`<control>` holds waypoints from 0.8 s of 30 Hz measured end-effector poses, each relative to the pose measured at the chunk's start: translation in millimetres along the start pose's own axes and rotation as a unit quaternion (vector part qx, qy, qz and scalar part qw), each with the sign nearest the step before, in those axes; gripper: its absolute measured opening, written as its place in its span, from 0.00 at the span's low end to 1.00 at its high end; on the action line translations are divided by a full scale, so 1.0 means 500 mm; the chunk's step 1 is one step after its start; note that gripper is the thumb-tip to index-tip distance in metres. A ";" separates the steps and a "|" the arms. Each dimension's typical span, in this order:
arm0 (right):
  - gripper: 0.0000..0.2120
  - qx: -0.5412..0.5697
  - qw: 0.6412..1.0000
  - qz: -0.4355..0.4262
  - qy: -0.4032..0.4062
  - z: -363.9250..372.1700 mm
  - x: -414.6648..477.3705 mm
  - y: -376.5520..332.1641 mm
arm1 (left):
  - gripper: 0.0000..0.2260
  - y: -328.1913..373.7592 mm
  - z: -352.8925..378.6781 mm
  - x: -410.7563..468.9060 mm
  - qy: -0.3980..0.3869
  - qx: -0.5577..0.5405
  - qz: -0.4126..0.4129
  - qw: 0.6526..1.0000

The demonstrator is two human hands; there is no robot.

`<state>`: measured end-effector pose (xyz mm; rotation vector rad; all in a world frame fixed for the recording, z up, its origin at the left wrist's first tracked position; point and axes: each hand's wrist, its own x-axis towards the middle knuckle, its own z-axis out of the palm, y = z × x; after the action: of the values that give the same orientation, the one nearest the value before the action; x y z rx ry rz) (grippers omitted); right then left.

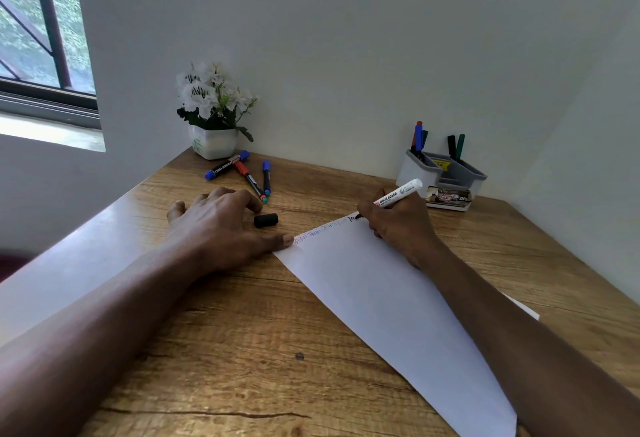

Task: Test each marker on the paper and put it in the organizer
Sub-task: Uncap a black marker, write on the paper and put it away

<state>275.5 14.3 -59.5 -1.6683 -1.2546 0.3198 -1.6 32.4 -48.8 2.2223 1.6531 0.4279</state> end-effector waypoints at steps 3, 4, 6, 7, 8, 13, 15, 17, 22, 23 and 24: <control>0.12 -0.006 1.000 0.004 0.006 0.000 -0.001 0.001 | 0.37 0.000 -0.001 0.000 0.000 0.000 -0.001 1.000; 0.12 -0.009 1.000 0.008 0.009 0.000 -0.001 0.000 | 0.37 0.000 -0.001 0.000 0.000 0.000 0.000 1.000; 0.13 -0.018 1.000 0.011 0.011 0.001 -0.001 0.000 | 0.37 0.000 0.000 0.000 -0.001 0.001 0.001 1.000; 0.12 -0.021 1.000 0.010 0.011 0.001 -0.001 0.000 | 0.37 0.000 0.000 0.000 -0.001 0.001 0.000 1.000; 0.12 -0.022 1.000 0.010 0.012 0.001 -0.001 0.000 | 0.37 0.000 0.000 0.000 -0.001 0.000 0.000 1.000; 0.12 -0.005 0.999 0.023 0.022 0.000 -0.001 -0.003 | 0.37 0.000 -0.001 -0.002 0.000 -0.002 0.001 1.000; 0.12 -0.004 0.999 0.029 0.018 0.001 0.000 -0.003 | 0.37 -0.001 -0.001 -0.002 -0.001 -0.003 0.002 1.000; 0.12 -0.011 0.999 0.028 0.017 0.001 -0.002 -0.003 | 0.37 -0.001 0.000 -0.001 0.000 -0.002 0.001 1.000; 0.11 -0.004 0.999 0.026 0.021 0.000 -0.006 -0.006 | 0.37 0.001 -0.001 -0.002 0.001 0.001 0.001 1.000; 0.11 -0.006 0.999 0.025 0.020 0.000 -0.006 -0.007 | 0.37 0.001 -0.001 -0.003 0.001 0.000 0.001 1.000; 0.11 -0.009 0.999 0.025 0.020 -0.001 -0.006 -0.007 | 0.37 0.001 -0.001 -0.003 0.001 -0.001 0.001 1.000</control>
<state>272.4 11.4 -57.1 -1.7149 -1.1917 0.3048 -2.0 31.0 -48.1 2.2229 1.6525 0.4317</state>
